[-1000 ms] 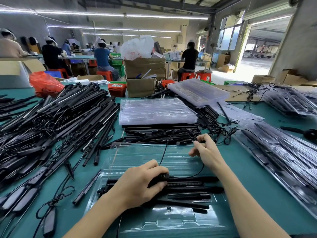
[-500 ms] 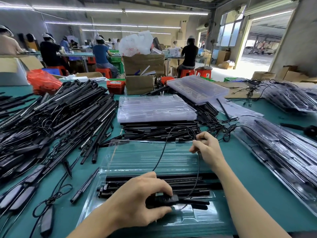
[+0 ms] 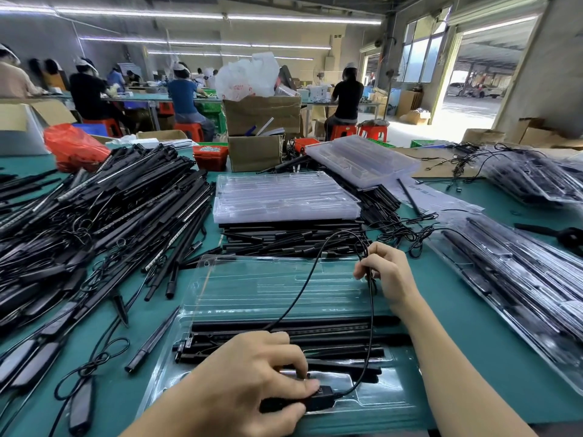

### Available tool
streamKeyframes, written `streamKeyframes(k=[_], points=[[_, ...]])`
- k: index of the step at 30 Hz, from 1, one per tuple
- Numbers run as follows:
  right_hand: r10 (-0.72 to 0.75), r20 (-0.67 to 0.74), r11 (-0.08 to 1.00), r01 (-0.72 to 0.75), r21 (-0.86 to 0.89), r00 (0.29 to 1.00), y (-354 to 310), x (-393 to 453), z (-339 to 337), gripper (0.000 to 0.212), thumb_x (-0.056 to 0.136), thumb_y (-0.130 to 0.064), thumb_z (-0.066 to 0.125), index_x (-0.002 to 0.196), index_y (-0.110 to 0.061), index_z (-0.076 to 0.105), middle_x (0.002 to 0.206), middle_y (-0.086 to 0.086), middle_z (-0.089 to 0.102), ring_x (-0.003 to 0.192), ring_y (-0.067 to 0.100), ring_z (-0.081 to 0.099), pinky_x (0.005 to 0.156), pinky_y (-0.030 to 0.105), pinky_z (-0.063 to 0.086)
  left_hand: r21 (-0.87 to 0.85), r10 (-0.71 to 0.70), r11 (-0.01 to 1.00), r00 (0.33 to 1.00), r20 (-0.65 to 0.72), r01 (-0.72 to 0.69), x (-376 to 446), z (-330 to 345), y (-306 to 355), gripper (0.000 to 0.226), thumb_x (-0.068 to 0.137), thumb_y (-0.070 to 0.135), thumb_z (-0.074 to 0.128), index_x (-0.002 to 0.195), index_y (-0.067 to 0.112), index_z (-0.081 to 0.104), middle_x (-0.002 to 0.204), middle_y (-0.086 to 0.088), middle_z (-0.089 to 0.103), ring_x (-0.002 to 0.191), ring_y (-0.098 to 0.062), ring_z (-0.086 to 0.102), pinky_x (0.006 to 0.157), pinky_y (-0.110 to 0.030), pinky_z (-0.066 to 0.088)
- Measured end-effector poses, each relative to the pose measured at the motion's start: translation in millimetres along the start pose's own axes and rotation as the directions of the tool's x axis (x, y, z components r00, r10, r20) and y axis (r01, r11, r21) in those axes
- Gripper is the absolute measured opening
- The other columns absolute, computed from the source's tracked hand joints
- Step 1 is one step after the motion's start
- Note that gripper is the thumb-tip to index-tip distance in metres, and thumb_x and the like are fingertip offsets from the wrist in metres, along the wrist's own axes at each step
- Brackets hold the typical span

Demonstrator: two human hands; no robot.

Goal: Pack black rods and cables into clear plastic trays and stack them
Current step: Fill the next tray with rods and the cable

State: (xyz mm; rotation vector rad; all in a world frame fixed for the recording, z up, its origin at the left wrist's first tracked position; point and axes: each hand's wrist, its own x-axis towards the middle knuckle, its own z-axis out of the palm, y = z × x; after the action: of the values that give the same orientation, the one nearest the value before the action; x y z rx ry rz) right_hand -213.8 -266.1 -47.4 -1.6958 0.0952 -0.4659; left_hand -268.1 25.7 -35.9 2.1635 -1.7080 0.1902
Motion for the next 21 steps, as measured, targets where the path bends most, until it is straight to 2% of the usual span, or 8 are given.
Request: streamKeyframes(k=[4, 6, 9, 13, 17, 21], points=[[-0.002, -0.013, 1.000, 0.003, 0.023, 1.000, -2, 0, 0, 0.016, 0.064, -0.013, 0.055, 0.050, -0.021, 0.058, 0.061, 0.017, 0.066, 0.055, 0.017, 0.059, 0.050, 0.013, 0.040, 0.152, 0.121, 0.981, 0.993, -0.010, -0.119, -1, 4, -2, 0.020, 0.099, 0.035, 0.060, 0.103, 0.026, 0.078, 0.098, 0.014, 0.065, 0.072, -0.008, 0.045, 0.062, -0.021, 0.041], [-0.006, -0.015, 0.999, 0.007, 0.031, 1.000, -1, 1, 0, 0.015, 0.065, -0.013, 0.055, 0.052, -0.020, 0.056, 0.061, 0.018, 0.066, 0.054, 0.016, 0.058, 0.049, 0.014, 0.040, 0.161, 0.130, 0.978, 0.991, 0.013, -0.131, -1, 4, -3, 0.022, 0.100, 0.036, 0.058, 0.108, 0.027, 0.076, 0.101, 0.014, 0.065, 0.075, -0.007, 0.045, 0.061, -0.022, 0.043], [-0.009, -0.014, 0.999, 0.009, 0.044, 1.000, 1, 1, -1, 0.012, 0.066, -0.013, 0.055, 0.055, -0.018, 0.055, 0.062, 0.020, 0.066, 0.054, 0.018, 0.058, 0.050, 0.016, 0.041, 0.036, 0.019, 0.999, 0.998, 0.061, -0.022, -3, 3, -5, 0.025, 0.103, 0.042, 0.053, 0.117, 0.034, 0.073, 0.110, 0.018, 0.063, 0.084, -0.004, 0.050, 0.065, -0.024, 0.048], [-0.015, -0.005, 0.999, 0.015, 0.032, 1.000, 4, 2, -2, 0.010, 0.066, -0.014, 0.056, 0.056, -0.015, 0.056, 0.062, 0.018, 0.066, 0.056, 0.020, 0.058, 0.054, 0.018, 0.043, -0.256, -0.171, 0.950, 0.984, 0.053, 0.179, -3, 5, -8, 0.022, 0.096, 0.046, 0.064, 0.116, 0.045, 0.072, 0.111, 0.023, 0.061, 0.100, -0.002, 0.057, 0.087, -0.017, 0.044], [-0.011, -0.007, 0.999, 0.011, 0.044, 1.000, 5, 2, -3, 0.007, 0.067, -0.013, 0.055, 0.061, -0.009, 0.054, 0.061, 0.018, 0.065, 0.058, 0.025, 0.058, 0.064, 0.036, 0.044, -0.298, -0.179, 0.936, 0.982, 0.064, 0.190, -1, 8, -9, 0.025, 0.093, 0.044, 0.067, 0.117, 0.050, 0.070, 0.109, 0.022, 0.063, 0.102, -0.007, 0.059, 0.090, -0.024, 0.046], [-0.004, -0.009, 0.999, 0.004, 0.038, 1.000, 5, 2, -2, 0.007, 0.067, -0.012, 0.055, 0.062, -0.007, 0.054, 0.061, 0.018, 0.065, 0.058, 0.027, 0.059, 0.070, 0.044, 0.042, -0.315, -0.178, 0.931, 0.983, 0.054, 0.186, -2, 7, -11, 0.019, 0.094, 0.040, 0.069, 0.111, 0.046, 0.075, 0.108, 0.020, 0.063, 0.097, -0.008, 0.060, 0.095, -0.008, 0.032]])
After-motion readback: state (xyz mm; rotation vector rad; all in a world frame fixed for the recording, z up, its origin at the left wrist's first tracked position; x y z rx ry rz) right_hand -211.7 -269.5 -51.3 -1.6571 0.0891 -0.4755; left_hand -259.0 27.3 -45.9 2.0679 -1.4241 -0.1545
